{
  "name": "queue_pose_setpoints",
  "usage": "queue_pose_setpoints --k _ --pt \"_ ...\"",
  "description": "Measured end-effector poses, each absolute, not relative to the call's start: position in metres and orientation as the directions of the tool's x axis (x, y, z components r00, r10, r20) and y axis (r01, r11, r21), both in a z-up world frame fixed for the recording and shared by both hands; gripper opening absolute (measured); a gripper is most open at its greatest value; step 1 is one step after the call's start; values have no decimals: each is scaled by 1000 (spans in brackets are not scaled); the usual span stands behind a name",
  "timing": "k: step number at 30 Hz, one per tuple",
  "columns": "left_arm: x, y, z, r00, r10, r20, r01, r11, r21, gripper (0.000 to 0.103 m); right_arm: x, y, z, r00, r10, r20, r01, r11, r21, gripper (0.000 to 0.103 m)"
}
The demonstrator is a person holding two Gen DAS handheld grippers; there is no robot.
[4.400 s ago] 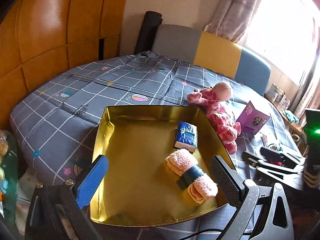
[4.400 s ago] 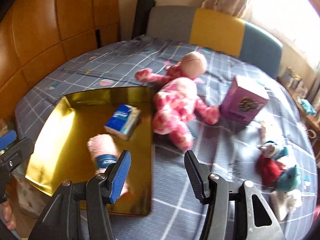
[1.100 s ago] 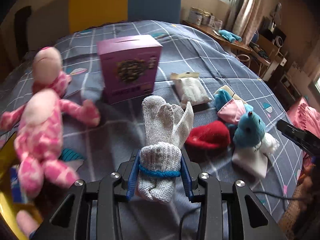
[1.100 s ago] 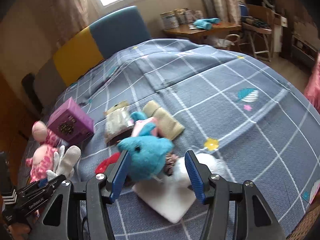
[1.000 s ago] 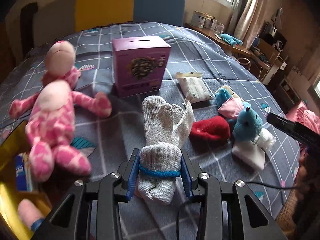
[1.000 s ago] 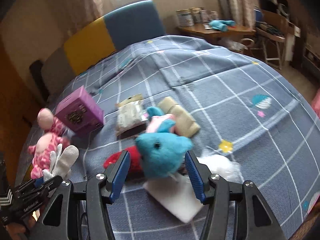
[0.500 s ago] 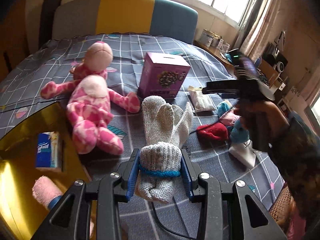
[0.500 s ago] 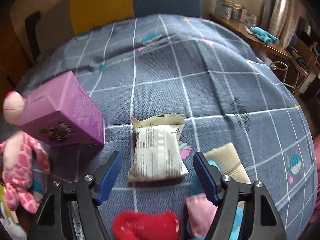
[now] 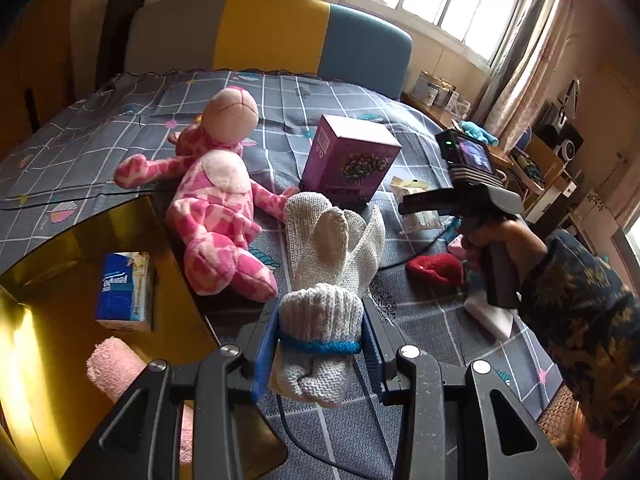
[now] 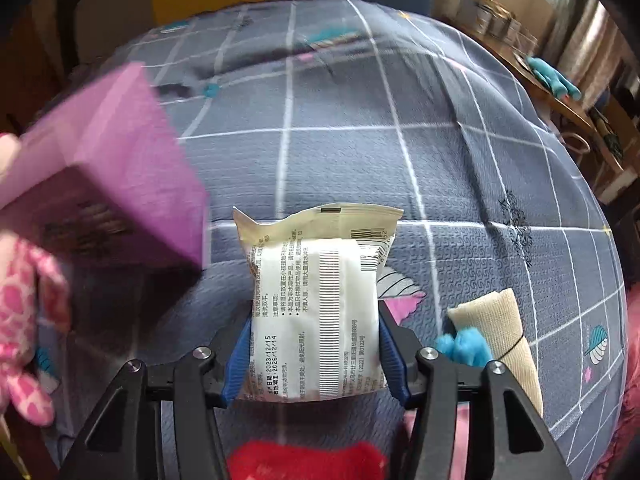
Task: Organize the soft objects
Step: 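Place the white glove into the gold tray and open the left gripper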
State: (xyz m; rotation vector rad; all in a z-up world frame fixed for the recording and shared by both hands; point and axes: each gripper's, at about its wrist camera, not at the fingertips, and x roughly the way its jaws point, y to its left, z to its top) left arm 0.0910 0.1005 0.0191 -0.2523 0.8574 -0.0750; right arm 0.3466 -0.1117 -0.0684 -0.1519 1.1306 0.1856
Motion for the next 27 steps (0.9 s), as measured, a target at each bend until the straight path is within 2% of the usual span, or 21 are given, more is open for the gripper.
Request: queue_pose_setpoints --k 6,12,21,27 --pt "76 107 30 677 -142 -722 -56 968 -243 39 285 -89 -38 390 167 -905 -361 932 16 56" --pt "56 118 36 692 -99 -715 -92 970 -223 39 219 -80 -44 317 238 -918 -444 893 78 56" --pt "24 140 39 704 35 -709 -191 971 -141 40 156 -93 -99 269 202 -942 -433 899 69 57" --pt "3 159 37 702 101 -705 -253 961 -114 40 152 -93 -102 305 197 -932 -435 899 47 59"
